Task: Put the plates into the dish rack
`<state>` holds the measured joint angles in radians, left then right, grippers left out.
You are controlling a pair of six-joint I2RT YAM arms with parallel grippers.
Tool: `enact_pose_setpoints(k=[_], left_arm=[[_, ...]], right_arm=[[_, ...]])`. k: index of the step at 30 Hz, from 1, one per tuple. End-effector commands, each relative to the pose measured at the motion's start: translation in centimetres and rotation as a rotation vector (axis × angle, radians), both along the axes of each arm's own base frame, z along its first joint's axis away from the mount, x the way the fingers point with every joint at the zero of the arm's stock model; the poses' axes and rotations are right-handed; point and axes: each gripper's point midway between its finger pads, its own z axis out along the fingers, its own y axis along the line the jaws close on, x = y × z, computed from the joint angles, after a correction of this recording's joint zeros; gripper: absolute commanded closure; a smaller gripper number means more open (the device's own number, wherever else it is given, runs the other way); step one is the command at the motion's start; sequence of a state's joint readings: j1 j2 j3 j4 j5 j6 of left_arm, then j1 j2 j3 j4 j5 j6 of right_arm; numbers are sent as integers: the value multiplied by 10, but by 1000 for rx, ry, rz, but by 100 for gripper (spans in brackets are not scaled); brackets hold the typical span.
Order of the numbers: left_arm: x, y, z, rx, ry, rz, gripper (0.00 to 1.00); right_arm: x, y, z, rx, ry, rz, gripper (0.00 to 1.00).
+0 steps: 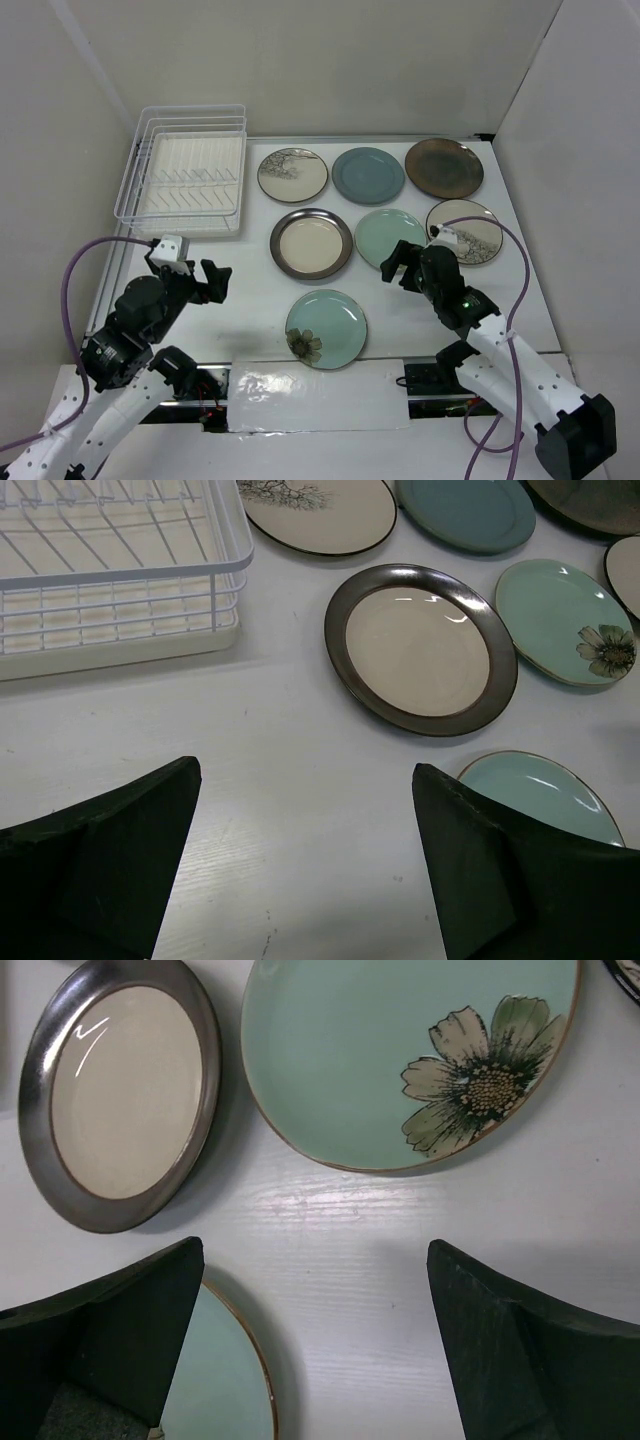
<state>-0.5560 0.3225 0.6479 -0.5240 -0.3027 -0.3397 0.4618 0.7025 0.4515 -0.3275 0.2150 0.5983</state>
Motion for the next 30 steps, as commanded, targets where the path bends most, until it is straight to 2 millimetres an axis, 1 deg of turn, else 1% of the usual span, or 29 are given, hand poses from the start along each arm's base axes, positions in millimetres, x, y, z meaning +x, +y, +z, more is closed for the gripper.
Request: enact_pose_setpoints(k=[1,2,5,6,7,8,10,11,12,13,14,15,16,17,18,20,21,23,24,25,27,28,29,30], left_arm=[[-2,-1,24,-36,-65,-21,0],[-2,-1,24,-36,-65,-21,0],[1,-3,19,-22,-41,-21,0],[2,-6,16,-16,-27,-30,0],[2,-6,16,-25,-25,-28,0],[3,-7,15,-17,-11,-28,0],[3,-10,13,-40,9,-30,0],[3,-11,12,-49,24,-25,0],[2,-18,15,-91,41,-41,0],[2,-22,13,-103,56,-53,0],[0,-24,19,-127,54,-63,0],[0,-30,16,-165,85,-70,0],[-1,-34,20,-189,94,-76,0],[0,-37,17,-204,117,-76,0],[-2,-41,18,-254,137,-73,0],[0,-47,11,-271,185,-72,0],[1,-48,5,-284,209,-61,0],[1,-51,3,-302,232,-61,0],[0,-53,-1,-307,246,-65,0],[0,-53,-6,-312,259,-59,0],[-3,-54,-7,-326,262,-67,0],[-3,-54,-12,-320,273,-64,0],[-5,-54,-9,-337,262,-64,0],[-6,-53,-12,-337,263,-64,0]], right_arm=[[-1,11,17,68,-30,39,1],[-3,13,13,57,-29,71,1],[-8,25,17,89,-32,137,1],[-11,27,11,92,-10,154,1],[-13,31,9,101,4,176,1],[-17,40,5,113,29,230,1],[-25,48,-6,120,80,285,1],[-29,55,-12,128,110,336,2],[-32,58,-14,129,126,360,4],[-36,59,-20,135,148,374,5],[-40,63,-21,143,162,406,6],[-44,65,-27,151,173,419,7],[-48,66,-31,158,188,433,8],[-50,71,-30,179,180,461,9],[-57,72,-38,189,198,478,10],[-63,78,-42,222,210,513,11],[-65,79,-45,229,214,522,13],[-72,80,-55,242,237,543,13],[-74,84,-54,265,237,562,14],[-79,83,-64,265,268,564,14],[-80,85,-66,273,265,575,14],[-80,85,-67,281,271,577,14],[-82,85,-70,286,275,584,14],[-83,87,-69,295,278,596,14]])
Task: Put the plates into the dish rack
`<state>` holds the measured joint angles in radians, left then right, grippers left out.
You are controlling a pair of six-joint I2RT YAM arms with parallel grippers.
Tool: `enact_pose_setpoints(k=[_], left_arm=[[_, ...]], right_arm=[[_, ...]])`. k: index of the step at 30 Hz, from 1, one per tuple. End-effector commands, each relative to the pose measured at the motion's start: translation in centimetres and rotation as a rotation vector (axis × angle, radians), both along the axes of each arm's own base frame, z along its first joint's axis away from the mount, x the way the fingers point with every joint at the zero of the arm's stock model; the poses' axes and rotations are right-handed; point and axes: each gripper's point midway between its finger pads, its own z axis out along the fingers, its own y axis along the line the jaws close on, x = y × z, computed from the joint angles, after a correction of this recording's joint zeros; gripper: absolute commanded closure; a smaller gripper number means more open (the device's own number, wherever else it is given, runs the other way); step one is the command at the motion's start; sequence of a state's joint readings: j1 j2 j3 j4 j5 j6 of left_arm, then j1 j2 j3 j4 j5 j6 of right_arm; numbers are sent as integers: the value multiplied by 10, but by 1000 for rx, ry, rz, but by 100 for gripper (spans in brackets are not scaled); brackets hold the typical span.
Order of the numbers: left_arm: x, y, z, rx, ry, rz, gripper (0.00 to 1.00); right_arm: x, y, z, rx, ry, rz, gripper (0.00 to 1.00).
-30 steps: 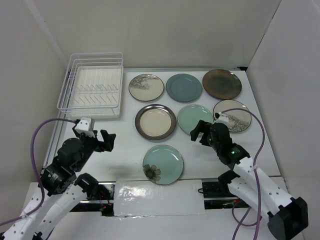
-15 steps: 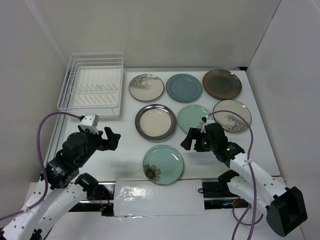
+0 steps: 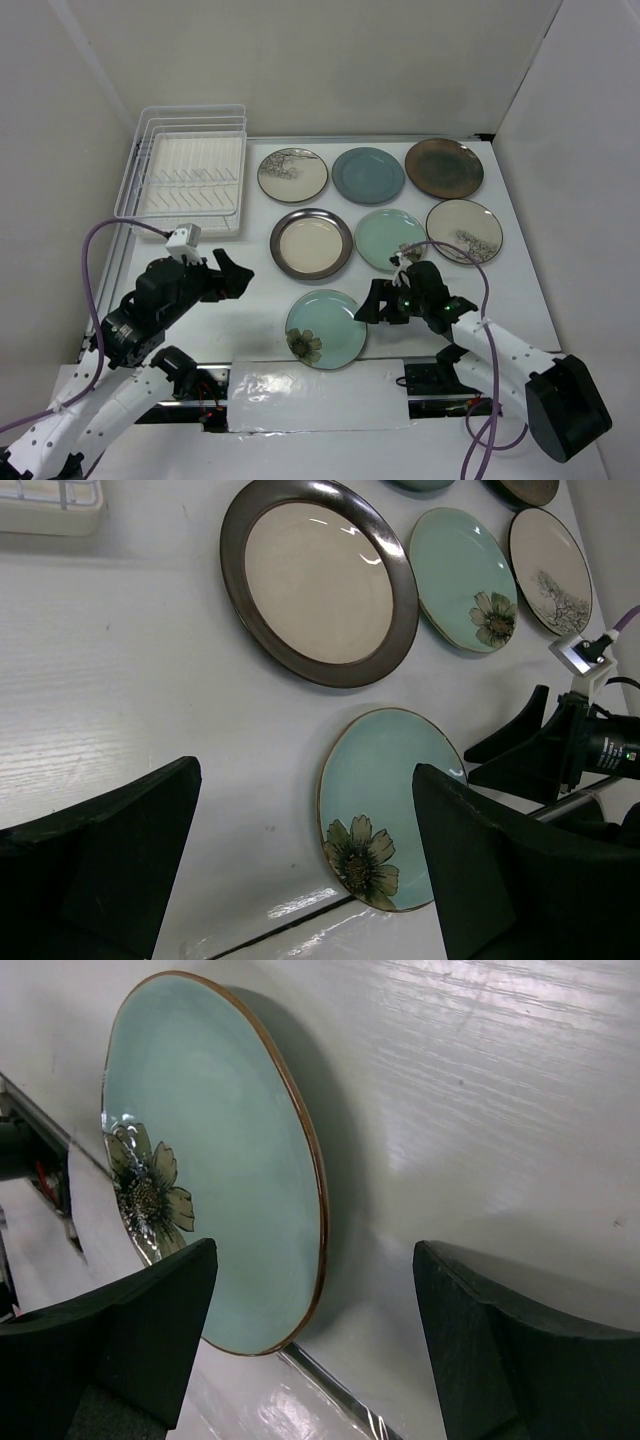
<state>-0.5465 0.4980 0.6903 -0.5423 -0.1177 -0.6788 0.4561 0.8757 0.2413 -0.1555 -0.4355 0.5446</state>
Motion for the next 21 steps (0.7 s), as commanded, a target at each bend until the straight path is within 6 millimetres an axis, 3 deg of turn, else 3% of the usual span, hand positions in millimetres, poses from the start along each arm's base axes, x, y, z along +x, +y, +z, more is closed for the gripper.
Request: enact_pose_setpoints(k=[1,15,19,21], left_arm=[[-4,-4,3,-64,-9,-3,0],[-12,-8,-5,-78,-14,-50,0],[-14,-9,-8,-88,-7,-54,0],[-15,-11,-15,-93,8,-59,0]], right_arm=[[4,13,7,81,-49,51,15],[-11,21,-18,146,32,125,35],[-12,19,-24,138,54,127,48],[-14,19,-24,138,41,148,61]])
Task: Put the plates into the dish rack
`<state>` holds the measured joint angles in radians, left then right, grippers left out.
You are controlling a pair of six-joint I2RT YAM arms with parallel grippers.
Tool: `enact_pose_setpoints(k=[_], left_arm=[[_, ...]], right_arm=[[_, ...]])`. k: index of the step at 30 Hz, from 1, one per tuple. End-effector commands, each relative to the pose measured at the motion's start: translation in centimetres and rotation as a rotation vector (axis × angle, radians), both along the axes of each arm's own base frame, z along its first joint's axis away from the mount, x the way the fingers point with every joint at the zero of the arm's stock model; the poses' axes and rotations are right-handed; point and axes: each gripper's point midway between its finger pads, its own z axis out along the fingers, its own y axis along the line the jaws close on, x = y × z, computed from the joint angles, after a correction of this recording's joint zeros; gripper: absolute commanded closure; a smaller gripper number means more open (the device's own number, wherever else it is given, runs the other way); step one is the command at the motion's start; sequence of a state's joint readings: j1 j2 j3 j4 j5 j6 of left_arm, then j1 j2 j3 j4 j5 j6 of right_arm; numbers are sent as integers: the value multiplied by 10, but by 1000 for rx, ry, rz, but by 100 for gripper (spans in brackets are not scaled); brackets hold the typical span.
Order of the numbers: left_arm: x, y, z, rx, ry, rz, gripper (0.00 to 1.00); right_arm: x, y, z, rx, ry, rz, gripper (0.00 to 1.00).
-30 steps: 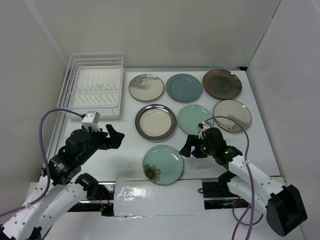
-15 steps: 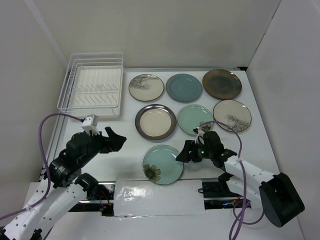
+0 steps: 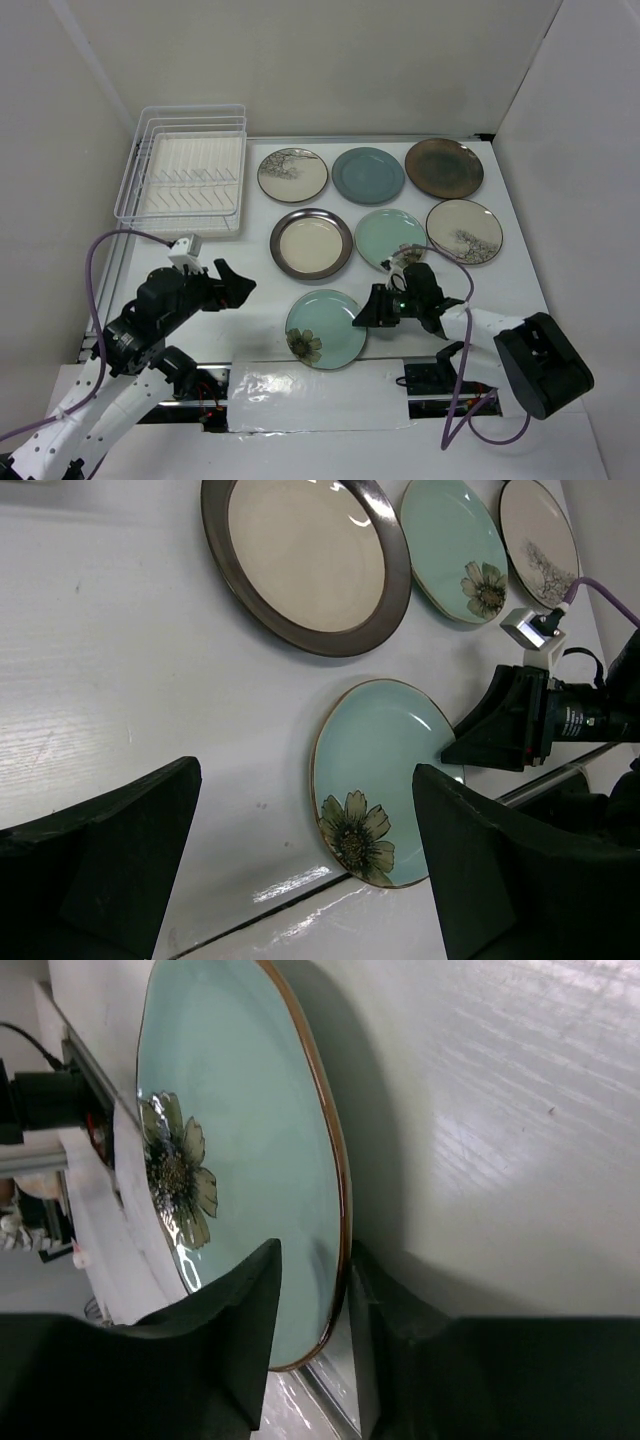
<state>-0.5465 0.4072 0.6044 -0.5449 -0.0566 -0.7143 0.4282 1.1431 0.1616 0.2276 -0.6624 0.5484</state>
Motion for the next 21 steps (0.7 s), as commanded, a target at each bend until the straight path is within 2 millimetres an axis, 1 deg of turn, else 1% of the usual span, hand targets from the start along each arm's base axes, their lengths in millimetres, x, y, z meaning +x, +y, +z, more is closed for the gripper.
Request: enact_pose_setpoints(k=[1,2,3,4,5,6,7,8,9,10,12,13,14,15,16,18,19,21], left_arm=[[1,-6,4,-42,-17,-17,0],[2,-7,6,-47,-25,-17,0],[1,-9,0,-40,-6,-26,0],[2,-9,2,-45,-13,-26,0],[2,-10,2,-52,-9,-23,0],[1,-11,-2,-51,1,-32,0],[3,-12,-1,-53,-2,-33,0],[1,-13,-5,-52,9,-42,0],[1,-15,-8,-55,11,-51,0],[3,-17,-4,-69,2,-48,0],[1,-21,-15,-72,18,-72,0],[1,-23,-17,-76,19,-81,0],[2,-25,-14,-94,-5,-91,0],[3,-26,-22,-89,4,-90,0],[3,-28,-24,-94,2,-100,0],[4,-31,-29,-103,-5,-112,2],[4,-33,-30,-109,-7,-122,2],[3,-37,-32,-115,-19,-148,2]], right_arm=[[-5,-7,-10,-22,1,5,64],[-9,-9,-11,-33,7,13,71],[-4,-10,-8,-31,2,1,83],[-1,-11,-5,-39,-16,0,94],[0,-12,-3,-37,-20,-11,100],[1,-13,-1,-44,-27,-2,100],[4,-13,4,-34,-40,0,100],[0,-12,7,-25,-34,11,100],[6,-11,15,-15,-57,10,100],[7,-11,17,-16,-55,10,100],[10,-8,33,13,-77,31,100],[11,-6,37,22,-77,40,100],[14,-6,45,37,-90,39,100],[14,-4,53,63,-96,52,100],[19,-3,62,75,-109,52,100],[21,0,73,94,-128,66,100],[26,0,83,113,-136,61,100],[27,4,91,141,-138,78,100]])
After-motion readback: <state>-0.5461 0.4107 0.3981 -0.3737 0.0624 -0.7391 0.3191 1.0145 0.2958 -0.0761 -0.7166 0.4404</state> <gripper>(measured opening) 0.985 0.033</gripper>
